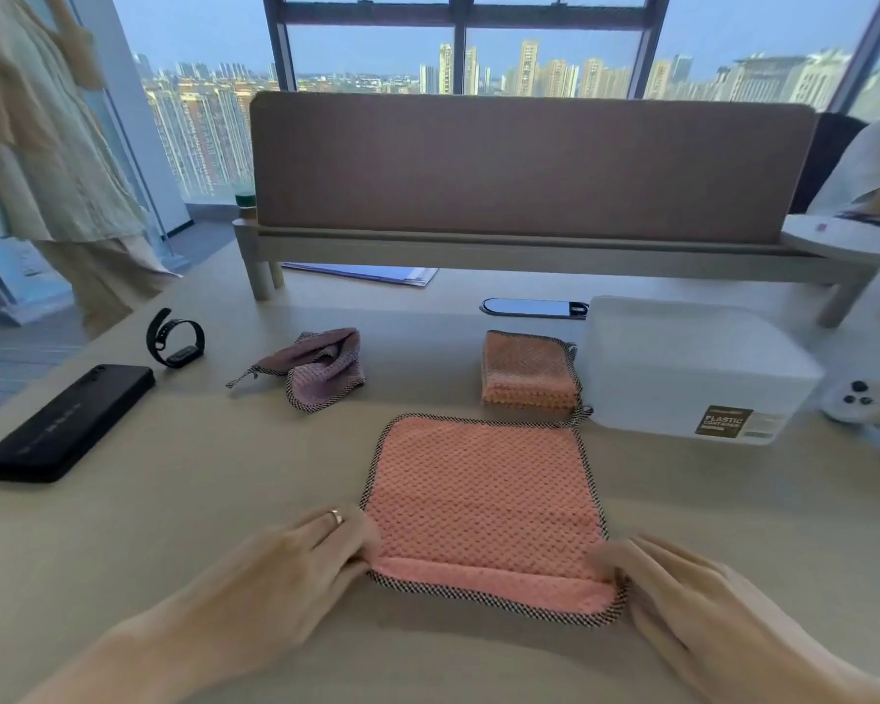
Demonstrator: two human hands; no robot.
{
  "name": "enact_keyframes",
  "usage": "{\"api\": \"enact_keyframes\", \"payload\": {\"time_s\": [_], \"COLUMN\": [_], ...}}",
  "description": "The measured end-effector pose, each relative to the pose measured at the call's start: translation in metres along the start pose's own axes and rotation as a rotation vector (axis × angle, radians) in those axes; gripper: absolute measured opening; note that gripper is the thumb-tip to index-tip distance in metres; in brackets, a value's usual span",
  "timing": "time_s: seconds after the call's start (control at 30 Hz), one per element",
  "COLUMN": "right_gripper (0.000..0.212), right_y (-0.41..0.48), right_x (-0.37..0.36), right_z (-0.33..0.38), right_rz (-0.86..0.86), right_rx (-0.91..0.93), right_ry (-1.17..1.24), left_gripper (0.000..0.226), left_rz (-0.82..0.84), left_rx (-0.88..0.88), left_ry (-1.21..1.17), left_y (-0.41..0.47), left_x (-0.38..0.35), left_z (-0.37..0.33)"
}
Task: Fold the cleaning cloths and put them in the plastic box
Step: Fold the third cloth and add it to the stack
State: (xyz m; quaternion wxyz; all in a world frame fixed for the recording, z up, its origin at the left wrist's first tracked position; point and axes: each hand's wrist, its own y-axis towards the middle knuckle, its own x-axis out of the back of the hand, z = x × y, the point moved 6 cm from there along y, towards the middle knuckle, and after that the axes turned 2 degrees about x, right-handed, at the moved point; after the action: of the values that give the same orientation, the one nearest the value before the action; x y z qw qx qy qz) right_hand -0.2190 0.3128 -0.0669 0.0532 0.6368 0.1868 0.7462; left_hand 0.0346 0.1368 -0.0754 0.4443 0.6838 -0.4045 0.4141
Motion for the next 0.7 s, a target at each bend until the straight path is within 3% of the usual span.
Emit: {"api": "enact_keyframes", "payload": {"time_s": [0.17,0.27,0.33,0.43,0.53,0.7], "right_gripper": [0.010,0.029,0.040,0.031,0.025,0.021], "right_y": [0.018,0.036,0.045,0.054,0.060,0.081], "right_x": [0.009,-0.002,-0.012,-0.021,-0.024,-0.027], "right_z": [-0.018,-0.047,-0.062,-0.074,-0.086,-0.102], "right_rz": [-0.137,-0.120,-0.093,-0.100,-0.120,-0.140], "right_rx": [-0.252,-0.497,-0.569,-0.641,-0.692,-0.742], "right_ry": [0.299,0.547,0.647,0.690,0.705,0.538], "left_gripper": [0.017,0.023,0.007,0.042,0.007,0.011], "left_rz": [-0.163,-0.222,-0.205,-0.116,-0.147,-0.204], "left_rx": [0.429,0.743,0.828,0.781,0.721,0.768], "left_ry": [-0.396,-0.809,-0.969,-0.869,-0.631,-0.445], "left_y": [0.009,0.023,0.034,0.047,0.062,0.091], "left_x": [0.007,0.001,-0.002,-0.001,0.008,0.012], "left_z": [0.023,0.037,0.038,0.043,0.057,0.080]}}
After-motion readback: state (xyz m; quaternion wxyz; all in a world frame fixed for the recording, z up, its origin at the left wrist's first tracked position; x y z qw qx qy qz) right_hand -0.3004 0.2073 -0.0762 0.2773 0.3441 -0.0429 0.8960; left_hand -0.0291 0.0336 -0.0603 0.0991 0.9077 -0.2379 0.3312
